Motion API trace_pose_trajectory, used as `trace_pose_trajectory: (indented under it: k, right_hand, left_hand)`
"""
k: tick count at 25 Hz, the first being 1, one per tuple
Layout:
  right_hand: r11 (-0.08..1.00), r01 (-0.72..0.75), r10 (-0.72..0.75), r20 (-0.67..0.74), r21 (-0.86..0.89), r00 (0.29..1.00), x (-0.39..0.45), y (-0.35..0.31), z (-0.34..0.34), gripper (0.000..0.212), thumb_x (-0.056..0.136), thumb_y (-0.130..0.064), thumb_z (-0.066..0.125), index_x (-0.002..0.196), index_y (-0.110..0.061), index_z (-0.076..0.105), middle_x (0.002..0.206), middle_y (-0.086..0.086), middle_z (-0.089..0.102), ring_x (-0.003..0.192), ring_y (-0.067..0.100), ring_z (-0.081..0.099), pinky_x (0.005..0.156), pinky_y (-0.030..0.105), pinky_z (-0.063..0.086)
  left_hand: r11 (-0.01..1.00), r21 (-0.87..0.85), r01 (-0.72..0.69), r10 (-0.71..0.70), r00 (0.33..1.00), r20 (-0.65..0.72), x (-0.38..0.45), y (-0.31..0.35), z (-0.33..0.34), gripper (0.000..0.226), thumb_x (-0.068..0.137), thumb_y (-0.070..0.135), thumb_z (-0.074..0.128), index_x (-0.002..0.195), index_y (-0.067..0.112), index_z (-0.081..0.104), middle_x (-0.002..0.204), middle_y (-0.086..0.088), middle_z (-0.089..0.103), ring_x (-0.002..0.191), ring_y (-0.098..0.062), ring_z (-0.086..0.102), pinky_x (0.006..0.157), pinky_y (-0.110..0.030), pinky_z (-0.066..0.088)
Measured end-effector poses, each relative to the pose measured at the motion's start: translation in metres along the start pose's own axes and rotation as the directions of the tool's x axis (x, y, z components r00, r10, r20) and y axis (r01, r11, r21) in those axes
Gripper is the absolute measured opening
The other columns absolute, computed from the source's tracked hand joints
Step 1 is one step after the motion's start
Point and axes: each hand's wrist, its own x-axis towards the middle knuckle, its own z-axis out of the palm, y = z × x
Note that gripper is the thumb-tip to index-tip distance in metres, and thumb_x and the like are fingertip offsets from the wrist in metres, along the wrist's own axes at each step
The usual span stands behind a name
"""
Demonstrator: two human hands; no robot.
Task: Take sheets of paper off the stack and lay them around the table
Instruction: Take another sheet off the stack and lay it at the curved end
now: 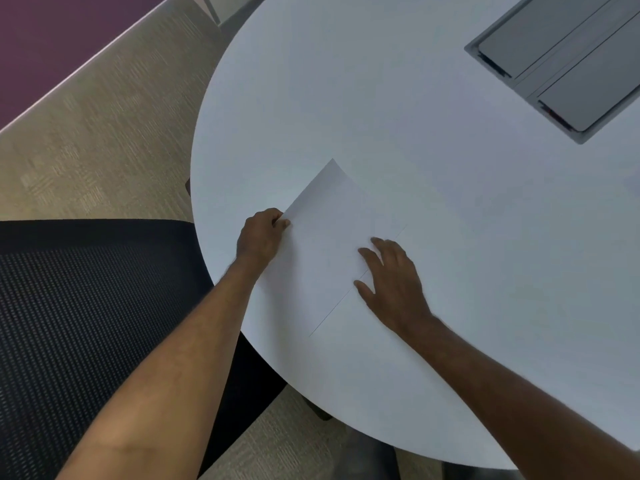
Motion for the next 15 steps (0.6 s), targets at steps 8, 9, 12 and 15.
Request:
trace_pose_trajectory:
  k: [8,9,12,15]
  right_hand:
    - [0.996,-0.022,0.023,0.008,-0.085,1.000,0.010,-0.018,0.021,0.063,0.094,-0.046,0.064,0.149,-0.017,0.049,0.161,0.013,0.040,0.147,0.037,0.038,0.118,0.050,0.035]
    - [0.996,-0.020,0.020,0.006,-0.088,1.000,0.011,-0.020,0.022,0.063,0.094,-0.045,0.064,0.148,-0.017,0.049,0.160,0.013,0.041,0.147,0.037,0.038,0.117,0.050,0.035]
    - [0.995,-0.010,0.012,0.017,-0.099,1.000,0.009,-0.023,0.022,0.062,0.094,-0.044,0.064,0.148,-0.017,0.049,0.160,0.013,0.041,0.145,0.037,0.040,0.116,0.050,0.037]
    - [0.994,-0.005,0.008,0.026,-0.107,1.000,0.007,-0.024,0.022,0.061,0.095,-0.043,0.064,0.148,-0.017,0.050,0.159,0.014,0.043,0.144,0.037,0.042,0.115,0.050,0.038]
  left_hand:
    - [0.961,0.247,-0.120,0.185,0.948,-0.259,-0.034,-0.023,0.028,0.054,0.094,0.041,0.067,0.141,0.018,0.053,0.150,-0.009,0.049,0.136,-0.033,0.045,0.107,-0.051,0.039]
    - [0.951,0.282,-0.127,0.196,0.952,-0.234,-0.040,-0.027,0.033,0.058,0.093,0.045,0.068,0.142,0.018,0.052,0.154,-0.009,0.045,0.138,-0.032,0.042,0.108,-0.052,0.038]
    - [0.927,0.354,-0.123,0.189,0.970,-0.156,-0.047,-0.035,0.044,0.072,0.093,0.054,0.065,0.150,0.015,0.044,0.164,-0.011,0.034,0.148,-0.031,0.035,0.112,-0.055,0.036]
    - [0.931,0.346,-0.115,0.170,0.977,-0.131,-0.048,-0.040,0.046,0.074,0.095,0.055,0.061,0.153,0.015,0.039,0.168,-0.011,0.028,0.152,-0.032,0.029,0.117,-0.057,0.032]
